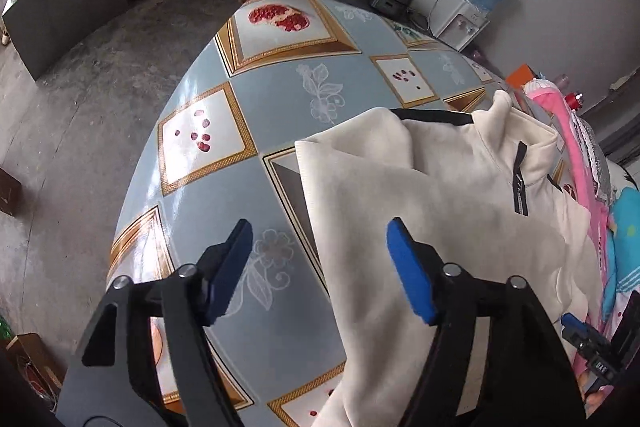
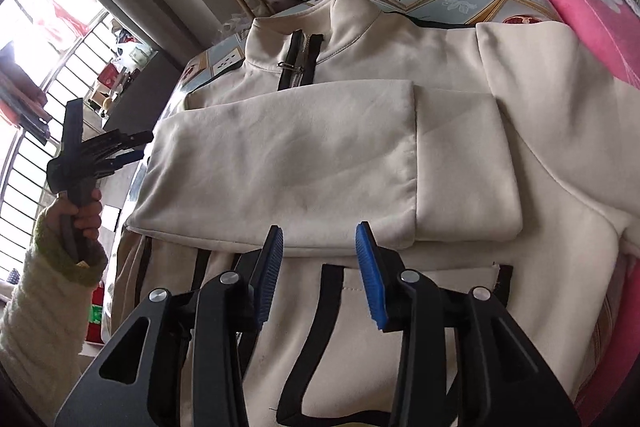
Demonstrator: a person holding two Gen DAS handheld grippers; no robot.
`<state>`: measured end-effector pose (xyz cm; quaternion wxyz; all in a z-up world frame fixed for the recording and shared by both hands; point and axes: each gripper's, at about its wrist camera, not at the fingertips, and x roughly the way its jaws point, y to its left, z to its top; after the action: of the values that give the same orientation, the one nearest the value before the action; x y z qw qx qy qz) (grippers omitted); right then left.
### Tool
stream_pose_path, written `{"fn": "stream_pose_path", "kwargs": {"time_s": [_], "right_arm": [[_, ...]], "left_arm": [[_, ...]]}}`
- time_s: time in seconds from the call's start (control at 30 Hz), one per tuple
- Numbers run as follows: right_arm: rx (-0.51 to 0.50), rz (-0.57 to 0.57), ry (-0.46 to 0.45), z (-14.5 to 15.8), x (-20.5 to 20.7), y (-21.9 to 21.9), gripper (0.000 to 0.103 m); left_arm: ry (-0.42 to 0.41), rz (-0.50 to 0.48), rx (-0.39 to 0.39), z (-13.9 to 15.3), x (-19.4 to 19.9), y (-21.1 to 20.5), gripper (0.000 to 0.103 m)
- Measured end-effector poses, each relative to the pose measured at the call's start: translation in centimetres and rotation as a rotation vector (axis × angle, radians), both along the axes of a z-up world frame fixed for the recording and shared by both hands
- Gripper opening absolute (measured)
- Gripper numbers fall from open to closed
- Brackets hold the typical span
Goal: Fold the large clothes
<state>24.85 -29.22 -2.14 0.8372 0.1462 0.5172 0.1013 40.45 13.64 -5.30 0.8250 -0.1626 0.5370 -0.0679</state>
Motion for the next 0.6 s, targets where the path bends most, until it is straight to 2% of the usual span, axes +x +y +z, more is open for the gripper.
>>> {"fn": "stream_pose_path", "kwargs": {"time_s": [0.1,0.17,0.23,0.27,0.37,0.43,0.5,0.57,0.6], "right_arm": [[0.009,0.007,0.000,-0.1,-0.1,0.3,0.038],[0.007,0.010,0.001,-0.1,-0.3,0.6,0.038],[0.010,0.011,0.002,-0.2,-0.3,0.8,0.038],[0.012,0.010,0.002,-0.2,-0.3,0.8,0.038],[0.009,0.009,0.003,-0.4,-0.4,0.9,0.038],[-0.005,0.010,0.009,-0.5,-0.4,1.1,0.038],[-0.023,0.009,0.011,-0.5,-0.4,1.1,0.038],[-0.038,0.003,0.011,-0.6,-0.4,1.0,0.038],[-0.040,-0.001,0.013,-0.7,-0.4,0.9,0.038]], "left_arm": [[-0.018,-0.021,-0.025,-0.3,0.9,-0.1,0.048],[-0.009,-0.036,-0.053,-0.5,1.2,-0.4,0.037],[-0.014,-0.058,-0.051,-0.7,1.3,-1.0,0.033],[-0.026,-0.062,-0.027,-0.7,1.2,-1.3,0.029],[-0.047,-0.082,0.085,-0.5,1.1,-2.1,0.006],[-0.092,-0.122,0.178,1.0,0.7,-3.0,0.004],[-0.174,-0.165,0.277,3.4,-0.3,-4.1,0.004],[-0.232,-0.187,0.313,5.5,-1.1,-4.5,0.004],[-0.230,-0.185,0.315,5.8,-0.9,-4.1,0.004]]}}
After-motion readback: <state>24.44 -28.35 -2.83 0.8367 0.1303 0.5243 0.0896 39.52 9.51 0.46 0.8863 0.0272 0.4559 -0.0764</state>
